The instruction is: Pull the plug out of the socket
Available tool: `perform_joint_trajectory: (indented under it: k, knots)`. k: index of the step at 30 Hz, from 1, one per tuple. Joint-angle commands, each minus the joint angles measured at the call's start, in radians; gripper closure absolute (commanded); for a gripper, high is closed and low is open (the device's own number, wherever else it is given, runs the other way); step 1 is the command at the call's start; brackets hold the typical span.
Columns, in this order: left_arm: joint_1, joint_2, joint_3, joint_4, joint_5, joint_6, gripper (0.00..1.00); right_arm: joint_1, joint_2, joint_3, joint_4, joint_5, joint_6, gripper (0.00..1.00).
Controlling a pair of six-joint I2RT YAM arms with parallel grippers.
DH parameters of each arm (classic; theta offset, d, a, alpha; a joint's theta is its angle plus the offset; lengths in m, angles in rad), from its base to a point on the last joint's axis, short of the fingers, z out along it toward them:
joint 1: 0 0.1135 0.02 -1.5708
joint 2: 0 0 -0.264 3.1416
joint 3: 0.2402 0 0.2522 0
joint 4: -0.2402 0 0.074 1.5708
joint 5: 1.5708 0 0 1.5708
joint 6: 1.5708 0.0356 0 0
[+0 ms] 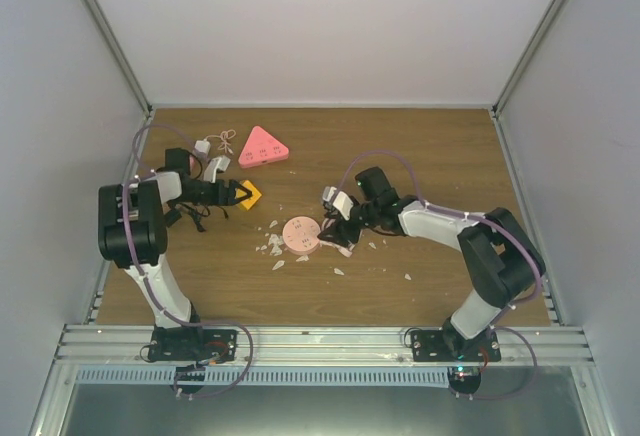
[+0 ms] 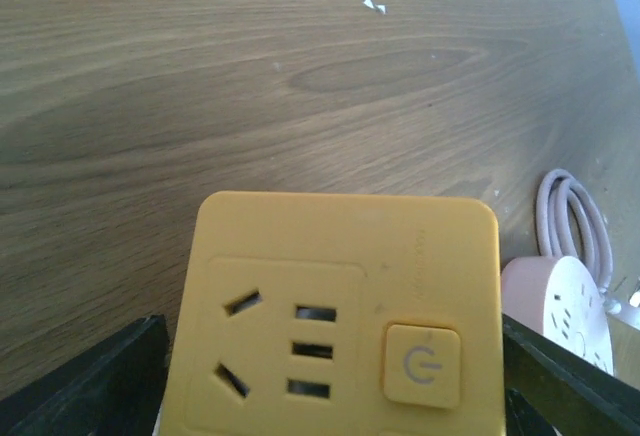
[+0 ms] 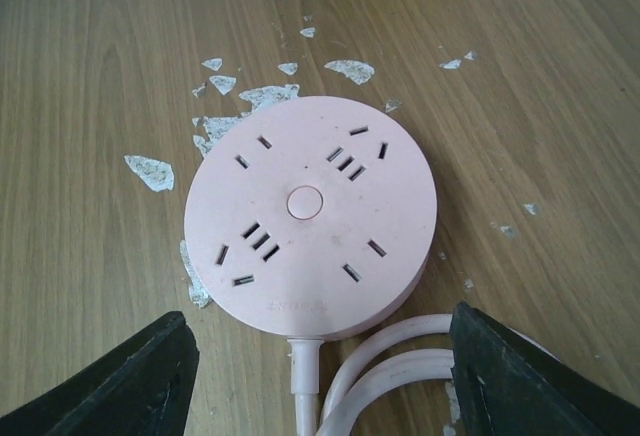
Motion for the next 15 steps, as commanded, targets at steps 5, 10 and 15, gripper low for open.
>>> perform_joint_trajectory:
  k: [5, 10, 15]
  knots:
    - [0.012, -0.063, -0.004, 0.049, -0.133, -0.012, 0.13, -0.006, -0.078, -0.004, -0.054, 0.042, -0.042, 0.28]
    - [0.012, -0.082, 0.013, 0.041, -0.174, 0.015, 0.12, -0.002, -0.099, -0.012, -0.074, 0.107, -0.078, 0.28]
    - [0.012, -0.143, 0.031, 0.005, -0.188, 0.070, 0.01, 0.022, -0.104, -0.028, -0.119, 0.227, -0.152, 0.27]
